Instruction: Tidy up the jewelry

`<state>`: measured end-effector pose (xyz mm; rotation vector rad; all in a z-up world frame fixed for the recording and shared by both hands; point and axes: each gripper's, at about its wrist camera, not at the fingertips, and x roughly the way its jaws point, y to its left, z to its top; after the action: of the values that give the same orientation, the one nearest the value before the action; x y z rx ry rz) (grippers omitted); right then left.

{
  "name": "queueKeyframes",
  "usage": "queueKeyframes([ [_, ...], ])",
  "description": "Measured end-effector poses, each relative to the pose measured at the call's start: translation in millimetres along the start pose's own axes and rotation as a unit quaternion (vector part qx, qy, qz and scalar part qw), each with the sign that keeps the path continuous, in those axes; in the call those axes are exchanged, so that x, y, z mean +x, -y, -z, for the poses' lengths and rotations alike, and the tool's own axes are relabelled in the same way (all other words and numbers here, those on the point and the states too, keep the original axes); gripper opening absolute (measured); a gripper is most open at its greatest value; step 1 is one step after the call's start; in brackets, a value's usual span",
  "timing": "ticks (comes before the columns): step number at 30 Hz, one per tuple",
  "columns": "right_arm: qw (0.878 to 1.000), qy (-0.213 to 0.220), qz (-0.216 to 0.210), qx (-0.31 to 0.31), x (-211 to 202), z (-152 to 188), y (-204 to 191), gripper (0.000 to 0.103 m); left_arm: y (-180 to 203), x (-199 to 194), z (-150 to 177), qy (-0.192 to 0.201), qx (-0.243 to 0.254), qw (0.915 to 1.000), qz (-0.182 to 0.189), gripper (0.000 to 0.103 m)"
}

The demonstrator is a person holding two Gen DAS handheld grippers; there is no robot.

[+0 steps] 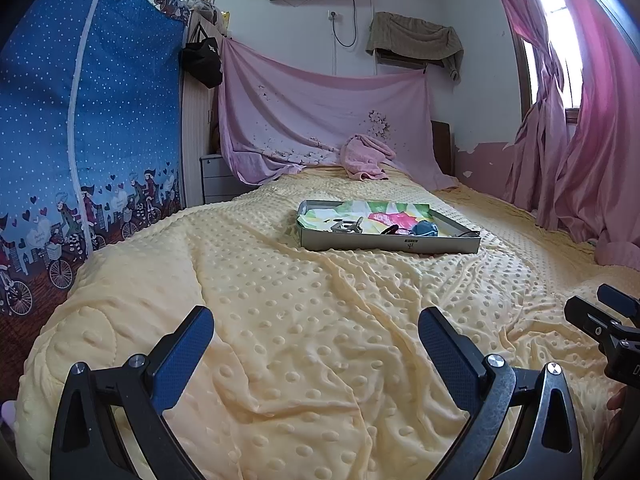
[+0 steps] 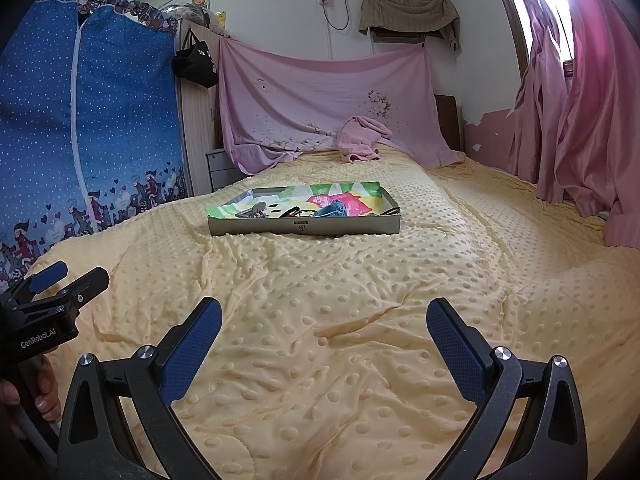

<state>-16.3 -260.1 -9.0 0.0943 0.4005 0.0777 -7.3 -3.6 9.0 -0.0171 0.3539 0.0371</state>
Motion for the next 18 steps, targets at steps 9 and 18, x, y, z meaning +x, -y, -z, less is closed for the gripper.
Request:
queueKeyframes([
  [9, 1.0, 0.0, 0.0, 0.0, 0.1, 0.0, -0.1, 0.101, -0.5, 0.6, 0.6, 0.0, -0.001, 1.0, 0.0, 0.103],
  [18, 1.0, -0.001, 0.0, 0.001, 0.2, -0.3, 0.2, 0.101, -0.8, -0.4, 0.9, 0.0, -0.002, 1.0, -0.002, 0.103],
])
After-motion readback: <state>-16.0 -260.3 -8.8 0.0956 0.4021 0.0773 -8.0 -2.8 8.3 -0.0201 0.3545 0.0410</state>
